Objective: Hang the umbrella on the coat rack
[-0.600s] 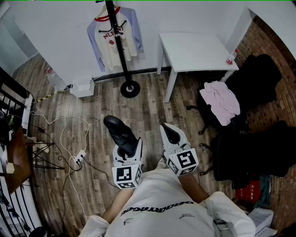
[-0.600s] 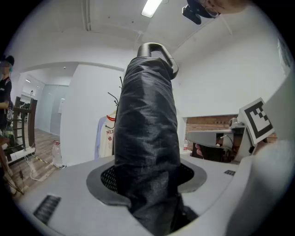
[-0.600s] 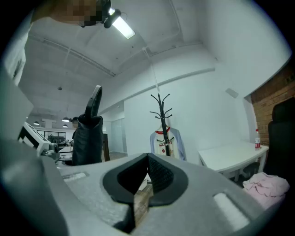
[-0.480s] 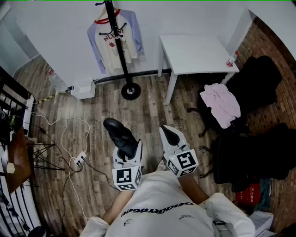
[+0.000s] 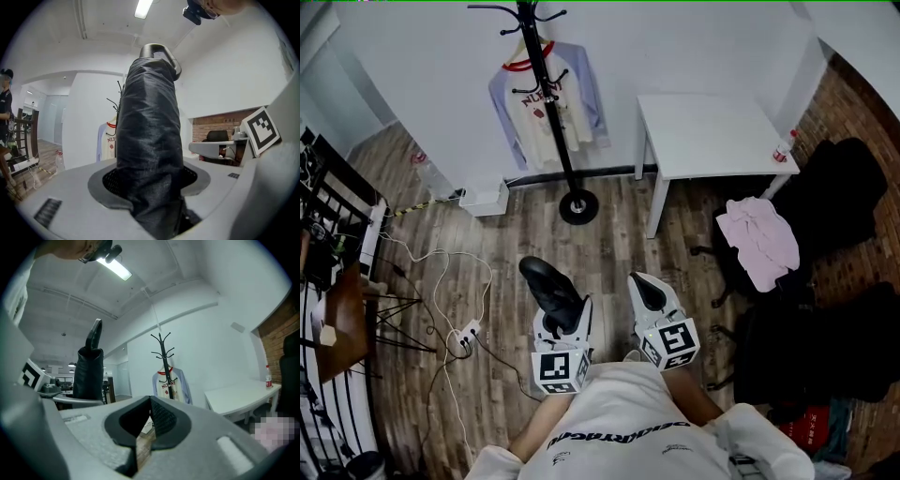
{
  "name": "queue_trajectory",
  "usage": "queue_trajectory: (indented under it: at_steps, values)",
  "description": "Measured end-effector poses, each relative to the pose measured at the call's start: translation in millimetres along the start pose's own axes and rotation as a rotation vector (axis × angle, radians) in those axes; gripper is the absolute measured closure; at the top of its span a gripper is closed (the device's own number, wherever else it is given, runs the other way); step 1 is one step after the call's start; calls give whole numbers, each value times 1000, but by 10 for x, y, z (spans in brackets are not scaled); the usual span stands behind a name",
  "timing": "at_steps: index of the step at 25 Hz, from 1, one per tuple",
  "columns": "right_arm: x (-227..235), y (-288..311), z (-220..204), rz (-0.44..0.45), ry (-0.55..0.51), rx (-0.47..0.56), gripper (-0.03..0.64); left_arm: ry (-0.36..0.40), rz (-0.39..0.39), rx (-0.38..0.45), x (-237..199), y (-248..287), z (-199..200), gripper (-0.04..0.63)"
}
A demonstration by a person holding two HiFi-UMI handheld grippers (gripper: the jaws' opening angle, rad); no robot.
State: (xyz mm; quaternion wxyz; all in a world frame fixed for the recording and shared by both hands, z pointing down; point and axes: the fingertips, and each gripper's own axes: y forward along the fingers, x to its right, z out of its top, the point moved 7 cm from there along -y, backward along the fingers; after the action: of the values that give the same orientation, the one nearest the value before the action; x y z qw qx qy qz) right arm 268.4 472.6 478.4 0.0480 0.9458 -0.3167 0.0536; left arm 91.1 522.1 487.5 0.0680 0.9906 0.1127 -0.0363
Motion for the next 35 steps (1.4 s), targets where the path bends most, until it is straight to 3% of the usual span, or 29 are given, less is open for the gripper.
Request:
queue_trajectory:
  at_steps: [6,12,20,26,35]
  values:
    - [253,69,-14,15,-9,13,618,10,-5,-30,251,227,-83,341]
    - [411,202,-54,30,-8,-8,618,-7,21,-62,210,442,-153,341]
    - [735,579,1,8,-30,-9,618,-14,-18,-66,156,952,-192,341]
    - [1006,1167,103,20,-42,-15,618,-10,-6,-55,-87,1544,-103,341]
    - [1176,2399,380,51,-44,-11,618,-29,8,-46,-841,2433,215,341]
